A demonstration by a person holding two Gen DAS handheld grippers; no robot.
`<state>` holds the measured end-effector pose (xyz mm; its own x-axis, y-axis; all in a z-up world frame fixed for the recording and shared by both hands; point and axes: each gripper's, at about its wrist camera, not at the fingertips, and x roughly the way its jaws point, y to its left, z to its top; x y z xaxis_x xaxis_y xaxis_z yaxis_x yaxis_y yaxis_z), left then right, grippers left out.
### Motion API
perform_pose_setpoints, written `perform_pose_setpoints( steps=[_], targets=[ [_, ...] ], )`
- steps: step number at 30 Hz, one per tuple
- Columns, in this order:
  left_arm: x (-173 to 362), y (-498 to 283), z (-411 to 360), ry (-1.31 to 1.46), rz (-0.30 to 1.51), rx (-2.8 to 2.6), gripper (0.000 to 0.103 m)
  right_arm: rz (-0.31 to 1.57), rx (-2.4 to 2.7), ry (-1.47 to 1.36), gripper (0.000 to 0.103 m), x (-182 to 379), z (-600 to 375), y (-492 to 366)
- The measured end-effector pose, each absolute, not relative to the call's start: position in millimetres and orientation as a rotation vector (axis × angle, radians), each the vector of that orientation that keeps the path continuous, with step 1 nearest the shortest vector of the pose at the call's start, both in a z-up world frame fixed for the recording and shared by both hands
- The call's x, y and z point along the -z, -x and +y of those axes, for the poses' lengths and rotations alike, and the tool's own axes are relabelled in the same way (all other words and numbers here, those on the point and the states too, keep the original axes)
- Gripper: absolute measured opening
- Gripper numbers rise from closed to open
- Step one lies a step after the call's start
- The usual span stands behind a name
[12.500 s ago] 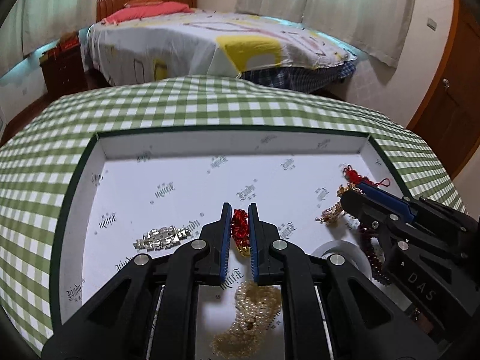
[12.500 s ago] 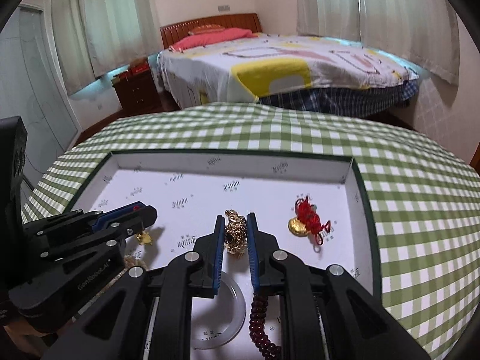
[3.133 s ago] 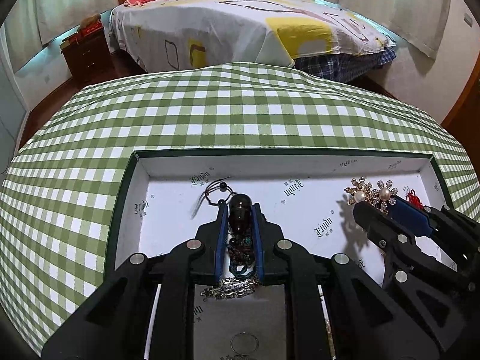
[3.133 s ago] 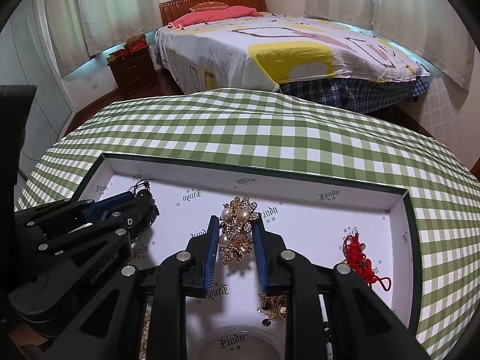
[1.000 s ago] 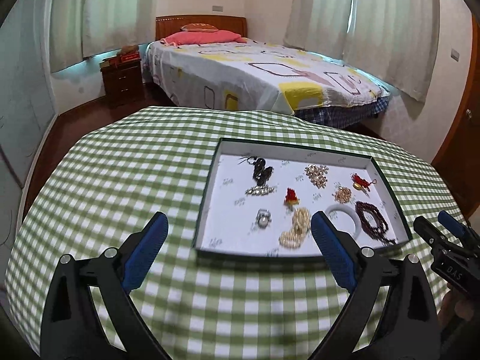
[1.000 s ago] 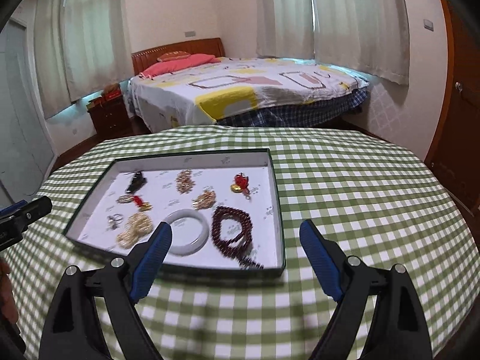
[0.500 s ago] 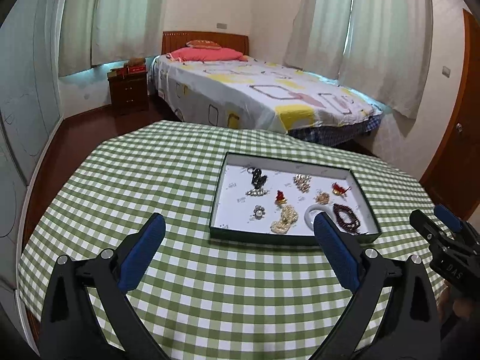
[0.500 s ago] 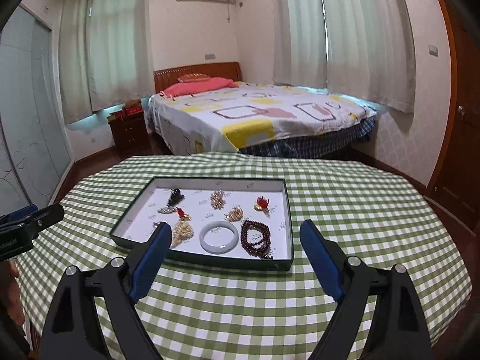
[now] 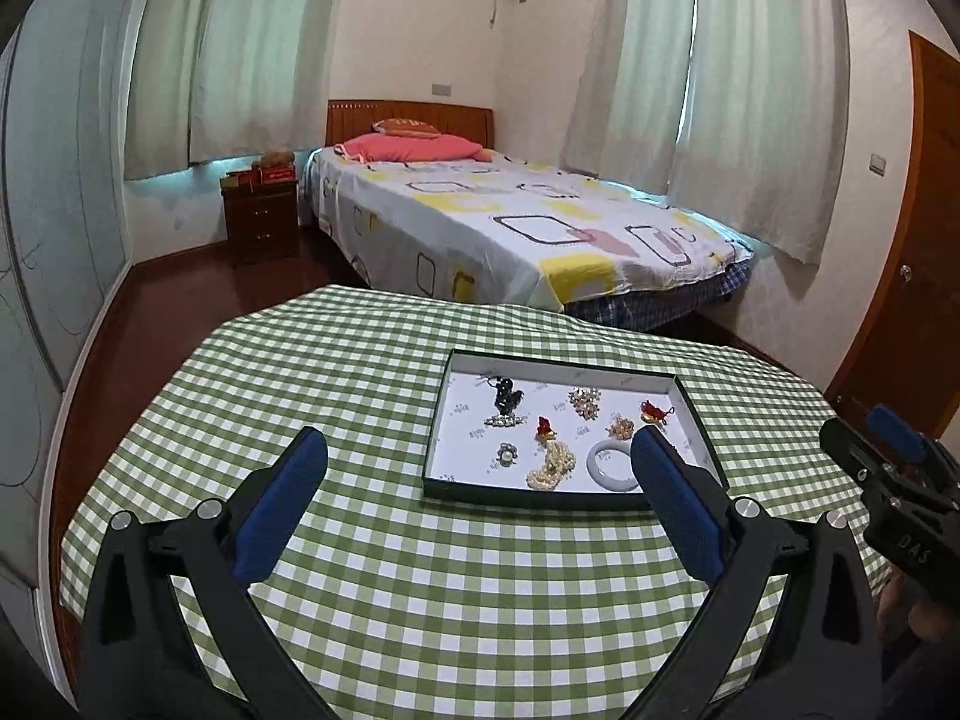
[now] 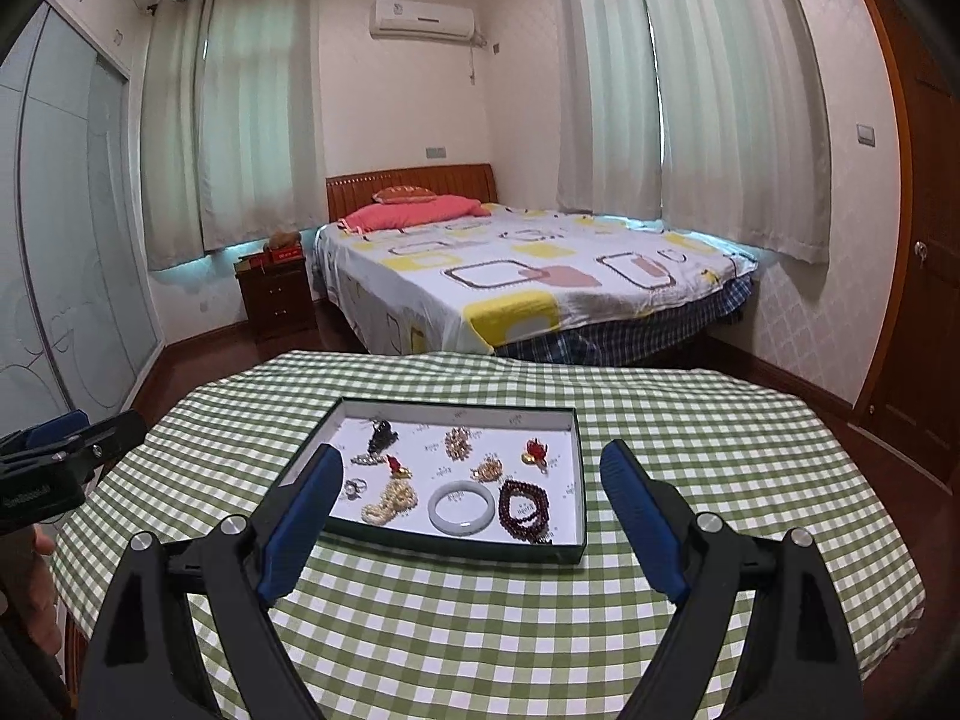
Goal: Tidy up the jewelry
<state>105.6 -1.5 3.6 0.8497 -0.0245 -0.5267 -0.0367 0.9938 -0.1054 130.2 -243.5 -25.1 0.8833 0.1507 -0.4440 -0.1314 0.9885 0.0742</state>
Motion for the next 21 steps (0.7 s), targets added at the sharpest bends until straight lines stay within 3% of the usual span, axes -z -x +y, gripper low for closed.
perform_pose_setpoints(
  steps=[21],
  targets=[
    [-14.2, -91.6, 1.6, 0.118, 0.518, -0.015, 0.099, 0.439, -0.158, -0.034, 0.085, 15.6, -241.0, -125.9]
  ],
)
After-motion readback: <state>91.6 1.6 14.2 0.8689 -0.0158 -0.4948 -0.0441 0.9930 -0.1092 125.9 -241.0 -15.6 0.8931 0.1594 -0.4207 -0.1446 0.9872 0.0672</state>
